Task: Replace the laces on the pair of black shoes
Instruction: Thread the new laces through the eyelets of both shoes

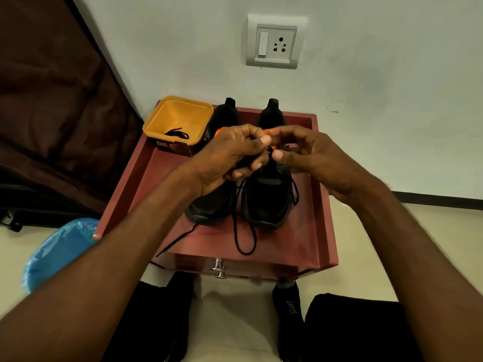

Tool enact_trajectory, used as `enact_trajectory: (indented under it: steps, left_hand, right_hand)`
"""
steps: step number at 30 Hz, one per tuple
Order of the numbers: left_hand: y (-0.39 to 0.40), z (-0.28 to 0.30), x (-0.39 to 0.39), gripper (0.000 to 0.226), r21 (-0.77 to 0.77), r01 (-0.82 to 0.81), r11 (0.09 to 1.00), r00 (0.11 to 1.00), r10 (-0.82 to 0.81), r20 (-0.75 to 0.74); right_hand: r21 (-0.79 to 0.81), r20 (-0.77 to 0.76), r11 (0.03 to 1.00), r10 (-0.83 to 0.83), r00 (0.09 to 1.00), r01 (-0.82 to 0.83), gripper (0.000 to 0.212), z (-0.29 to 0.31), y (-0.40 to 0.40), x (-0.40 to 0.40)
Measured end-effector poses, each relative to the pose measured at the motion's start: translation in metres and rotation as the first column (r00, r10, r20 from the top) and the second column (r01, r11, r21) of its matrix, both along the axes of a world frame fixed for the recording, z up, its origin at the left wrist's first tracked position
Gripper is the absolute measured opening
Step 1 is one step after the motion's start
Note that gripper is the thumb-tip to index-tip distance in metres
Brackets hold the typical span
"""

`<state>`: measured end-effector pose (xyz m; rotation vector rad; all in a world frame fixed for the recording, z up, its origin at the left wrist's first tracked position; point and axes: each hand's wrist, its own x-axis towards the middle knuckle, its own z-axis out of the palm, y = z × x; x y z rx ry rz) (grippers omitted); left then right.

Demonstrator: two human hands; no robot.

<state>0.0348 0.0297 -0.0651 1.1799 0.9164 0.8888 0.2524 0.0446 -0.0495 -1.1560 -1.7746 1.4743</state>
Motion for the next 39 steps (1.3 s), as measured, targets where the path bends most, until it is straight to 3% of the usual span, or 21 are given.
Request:
enact_trajectory:
  steps: [2,4,7,8,10,11,12,13,15,17,18,20,24,28,32,34,36,39]
  left_hand:
    - [-0.002,-0.001,0.004,0.016,-0.009,0.010,1.000,1.000,-0.010,0.013]
    - [-0.002,-0.002,0.006,0.017,-0.007,-0.012,1.000,0.999,0.013,0.033]
    - [0.002,-0.004,0.003,0.016,-0.005,-0.083,0.997,0.997,0.083,-0.001]
    - [0.003,-0.006,0.002,0.014,-0.012,-0.116,0.993,0.993,0.116,-0.013]
    - [0.005,-0.009,-0.001,0.009,-0.018,-0.192,0.981,0.980,0.191,-0.048]
    - [0.006,-0.011,-0.001,0.008,-0.013,-0.225,0.974,0.972,0.223,-0.070]
    - [0.007,-0.012,0.000,0.007,-0.004,-0.246,0.969,0.966,0.244,-0.088]
    - [0.006,-0.013,0.001,0.008,0.007,-0.255,0.967,0.962,0.254,-0.100]
    - [0.004,-0.014,0.006,0.012,0.032,-0.244,0.969,0.963,0.246,-0.111]
    - [0.001,-0.014,0.012,0.020,0.056,-0.229,0.972,0.965,0.235,-0.117]
    - [0.000,-0.014,0.014,0.024,0.066,-0.234,0.970,0.963,0.241,-0.121]
    - [0.001,-0.015,0.015,0.024,0.070,-0.253,0.965,0.958,0.260,-0.124]
    - [0.003,-0.021,0.013,0.011,0.048,-0.294,0.955,0.946,0.298,-0.132]
    - [0.004,-0.027,0.017,0.010,0.152,-0.308,0.939,0.916,0.336,-0.219]
    - [0.009,-0.032,0.021,0.009,0.320,-0.302,0.898,0.857,0.403,-0.322]
    - [0.010,-0.039,0.021,0.006,0.490,-0.230,0.841,0.767,0.466,-0.440]
    - [0.010,-0.048,0.016,0.029,0.629,-0.048,0.776,0.619,0.517,-0.591]
    - [0.014,-0.057,0.012,0.069,0.612,0.170,0.773,0.398,0.514,-0.760]
  right_hand:
    - [-0.048,-0.021,0.997,0.055,0.998,-0.056,0.040,-0.001,0.000,-0.003]
    - [-0.056,-0.006,0.998,0.018,1.000,-0.018,0.029,0.001,0.002,-0.006]
    - [0.045,0.104,0.975,-0.221,0.970,0.218,0.007,0.001,0.007,0.000]
    - [0.139,0.214,0.938,-0.340,0.916,0.316,0.007,-0.004,0.010,0.005]
    - [0.340,0.486,0.854,-0.518,0.703,0.394,0.007,-0.014,0.016,0.018]
    - [0.382,0.579,0.845,-0.534,0.617,0.374,0.004,-0.017,0.016,0.021]
    - [0.384,0.632,0.862,-0.506,0.586,0.331,0.006,-0.019,0.015,0.021]
    - [0.378,0.648,0.886,-0.461,0.607,0.269,0.017,-0.019,0.013,0.018]
    - [0.348,0.549,0.928,-0.318,0.773,0.134,0.038,-0.013,0.007,0.007]
    - [0.204,0.297,0.978,-0.103,0.949,0.042,0.039,-0.004,0.001,-0.008]
    - [0.120,0.176,0.992,-0.047,0.983,0.026,0.033,-0.002,0.000,-0.012]
    - [0.098,0.136,0.992,-0.097,0.986,0.084,0.018,-0.005,0.003,-0.014]
    - [0.273,0.343,0.936,-0.310,0.887,0.222,0.012,-0.015,0.010,-0.004]
    - [0.095,0.221,0.988,-0.140,0.965,0.122,0.032,-0.016,0.008,-0.007]
    - [0.211,0.206,0.960,-0.226,0.952,0.182,0.008,-0.019,0.010,-0.014]
    - [0.245,0.229,0.938,-0.303,0.925,0.246,0.011,-0.024,0.014,-0.014]
    - [0.277,0.266,0.920,-0.351,0.898,0.278,0.015,-0.029,0.016,-0.014]
    - [0.321,0.342,0.907,-0.379,0.860,0.272,0.015,-0.037,0.018,-0.014]
